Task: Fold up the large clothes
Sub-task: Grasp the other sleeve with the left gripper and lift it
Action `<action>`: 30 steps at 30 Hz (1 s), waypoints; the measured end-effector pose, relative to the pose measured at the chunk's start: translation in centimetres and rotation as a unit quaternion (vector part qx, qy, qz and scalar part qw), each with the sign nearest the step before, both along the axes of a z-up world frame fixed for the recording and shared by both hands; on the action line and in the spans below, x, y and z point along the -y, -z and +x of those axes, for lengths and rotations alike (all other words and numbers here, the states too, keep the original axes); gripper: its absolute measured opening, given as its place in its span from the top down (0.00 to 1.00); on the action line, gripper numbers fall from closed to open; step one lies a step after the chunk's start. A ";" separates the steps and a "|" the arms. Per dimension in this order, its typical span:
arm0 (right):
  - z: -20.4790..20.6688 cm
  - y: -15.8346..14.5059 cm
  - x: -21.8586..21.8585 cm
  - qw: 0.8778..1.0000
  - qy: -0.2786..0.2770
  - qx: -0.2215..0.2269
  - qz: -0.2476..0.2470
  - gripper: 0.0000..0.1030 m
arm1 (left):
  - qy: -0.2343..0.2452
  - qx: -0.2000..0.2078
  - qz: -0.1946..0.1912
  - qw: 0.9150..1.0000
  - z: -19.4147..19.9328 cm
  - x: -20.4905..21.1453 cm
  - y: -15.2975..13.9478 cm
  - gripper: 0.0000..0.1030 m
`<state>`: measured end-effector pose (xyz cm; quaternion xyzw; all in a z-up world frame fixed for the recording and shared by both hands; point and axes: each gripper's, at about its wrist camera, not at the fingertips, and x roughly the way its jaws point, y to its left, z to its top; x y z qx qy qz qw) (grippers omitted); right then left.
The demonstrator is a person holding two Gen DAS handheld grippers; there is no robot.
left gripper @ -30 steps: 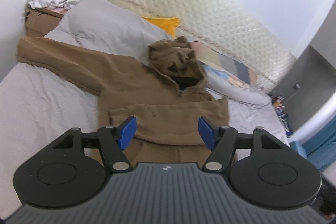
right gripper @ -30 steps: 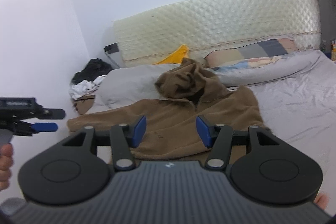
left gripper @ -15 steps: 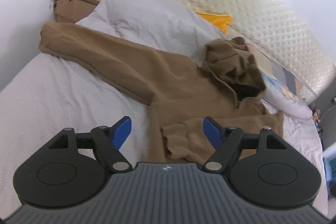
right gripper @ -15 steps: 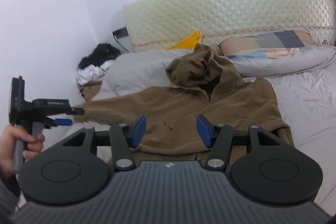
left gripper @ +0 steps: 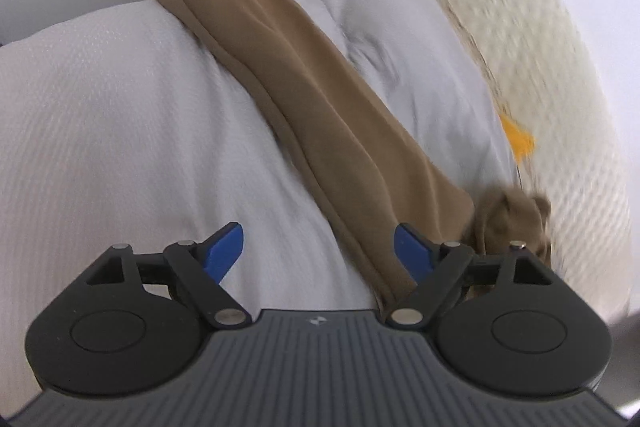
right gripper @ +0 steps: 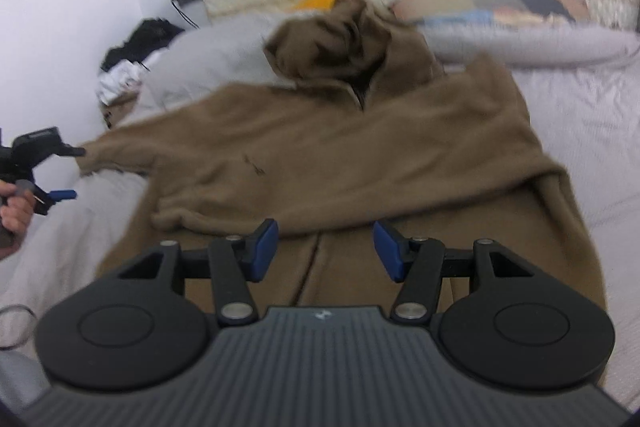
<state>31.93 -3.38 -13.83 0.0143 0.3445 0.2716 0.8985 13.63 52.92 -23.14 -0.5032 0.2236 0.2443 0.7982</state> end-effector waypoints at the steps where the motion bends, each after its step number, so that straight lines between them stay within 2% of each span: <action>1: 0.4 0.5 -0.2 1.000 0.001 -0.007 -0.002 0.45 | -0.006 0.006 -0.003 1.000 0.2 -1.1 0.6 0.17; 10: 4.2 3.2 -3.1 0.999 0.004 -0.031 -0.019 0.45 | -0.065 0.059 -0.031 0.996 3.4 -10.0 5.9 0.17; 12: 4.9 3.8 -3.5 0.999 0.008 -0.039 -0.021 0.45 | -0.079 0.064 -0.024 0.995 3.9 -11.2 6.4 0.17; 15: 5.9 4.4 -3.8 0.998 0.013 -0.050 -0.022 0.45 | -0.122 0.062 0.016 0.990 4.9 -12.8 6.0 0.17; 17: 6.5 4.7 -4.1 0.998 0.020 -0.052 -0.025 0.45 | -0.144 0.032 0.021 0.989 5.9 -14.5 6.1 0.17; 21: 7.9 5.4 -4.6 0.997 0.036 -0.047 -0.042 0.45 | -0.181 0.006 0.018 0.983 7.6 -17.0 6.8 0.18; 24: 8.7 5.8 -4.6 0.997 0.047 -0.048 -0.035 0.45 | -0.194 -0.034 0.058 0.979 9.4 -17.7 6.2 0.19; 25: 8.8 5.8 -4.7 0.997 0.046 -0.044 -0.035 0.45 | -0.198 -0.063 0.077 0.975 10.3 -17.6 5.8 0.31; 26: 8.8 5.9 -4.8 0.998 0.044 -0.038 -0.040 0.45 | -0.197 -0.095 0.094 0.971 11.1 -17.6 5.5 0.36; 28: 9.0 6.0 -5.0 0.998 0.043 -0.025 -0.048 0.46 | -0.180 -0.136 0.137 0.965 12.4 -17.1 4.4 0.69; 30: 9.1 5.9 -4.8 0.998 0.047 -0.020 -0.044 0.46 | -0.177 -0.144 0.165 0.960 12.8 -16.7 2.9 0.82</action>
